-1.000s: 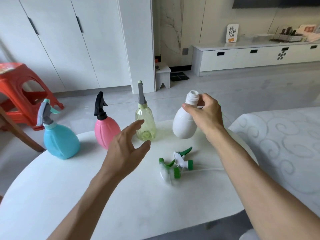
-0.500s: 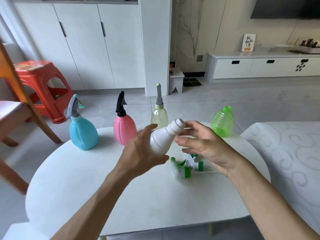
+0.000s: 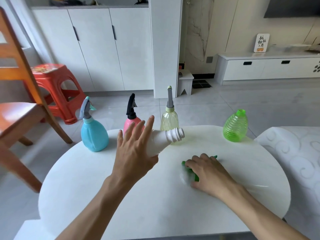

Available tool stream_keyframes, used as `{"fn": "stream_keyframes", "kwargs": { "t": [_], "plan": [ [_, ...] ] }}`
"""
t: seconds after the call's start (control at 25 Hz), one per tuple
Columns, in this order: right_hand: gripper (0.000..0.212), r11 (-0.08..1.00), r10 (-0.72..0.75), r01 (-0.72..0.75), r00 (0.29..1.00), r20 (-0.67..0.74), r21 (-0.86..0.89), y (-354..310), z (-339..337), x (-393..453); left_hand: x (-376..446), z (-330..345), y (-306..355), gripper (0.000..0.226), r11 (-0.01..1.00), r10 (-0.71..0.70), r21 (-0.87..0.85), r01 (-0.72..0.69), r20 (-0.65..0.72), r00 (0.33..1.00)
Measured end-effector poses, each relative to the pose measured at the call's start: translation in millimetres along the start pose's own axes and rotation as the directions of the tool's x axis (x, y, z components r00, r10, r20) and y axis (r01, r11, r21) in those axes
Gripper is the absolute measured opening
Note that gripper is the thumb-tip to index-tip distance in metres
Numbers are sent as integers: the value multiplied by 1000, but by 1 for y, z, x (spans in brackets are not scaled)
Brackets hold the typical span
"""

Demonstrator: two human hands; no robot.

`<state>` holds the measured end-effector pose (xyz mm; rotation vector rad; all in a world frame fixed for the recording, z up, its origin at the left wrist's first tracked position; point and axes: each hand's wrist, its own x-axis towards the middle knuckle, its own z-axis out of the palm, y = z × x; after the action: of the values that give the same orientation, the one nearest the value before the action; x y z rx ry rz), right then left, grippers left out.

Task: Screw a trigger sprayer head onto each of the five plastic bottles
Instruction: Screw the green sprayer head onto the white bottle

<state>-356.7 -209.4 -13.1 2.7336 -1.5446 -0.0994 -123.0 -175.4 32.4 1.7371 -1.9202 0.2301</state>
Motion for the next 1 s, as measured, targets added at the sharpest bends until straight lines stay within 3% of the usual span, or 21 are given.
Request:
{"fn": "stream_keyframes", "kwargs": {
  "t": [0.16, 0.24, 0.32, 0.4, 0.48, 0.56, 0.64, 0.84, 1.0],
  "plan": [
    [39, 998, 46, -45, 998, -42, 33, -9, 1, 0, 0, -3, 1, 107, 999, -15, -34, 15, 7, 1000],
    [41, 948, 92, -56, 991, -100, 314, -9, -15, 0, -2, -3, -3, 107, 999, -26, -18, 26, 25, 999],
    [45, 683, 210, -33, 966, -153, 730, 0, -41, -2, -3, -3, -10, 108, 999, -46, 9, 46, 20, 999],
    [47, 267, 347, 115, 915, -207, 957, 13, -66, -7, -5, -4, -15, 109, 998, -60, 26, 60, 6, 998],
    [45, -95, 434, 282, 875, -215, 955, 26, -82, -13, -7, -5, -19, 109, 998, -56, 43, 56, 5, 998],
    [34, -284, 474, 363, 858, -199, 888, 35, -91, -19, -11, -6, -22, 108, 997, -50, 66, 48, 26, 998],
    [28, -321, 509, 366, 844, -167, 874, 40, -93, -21, -14, -8, -25, 108, 996, -50, 72, 48, 35, 998],
    [32, -289, 614, 337, 783, -97, 896, 47, -91, -19, -15, -8, -27, 108, 997, -73, 41, 72, 30, 997],
    [34, -285, 598, 321, 796, -94, 903, 50, -87, -17, -13, -7, -25, 109, 992, -127, -11, 128, 30, 991]
  ]
}}
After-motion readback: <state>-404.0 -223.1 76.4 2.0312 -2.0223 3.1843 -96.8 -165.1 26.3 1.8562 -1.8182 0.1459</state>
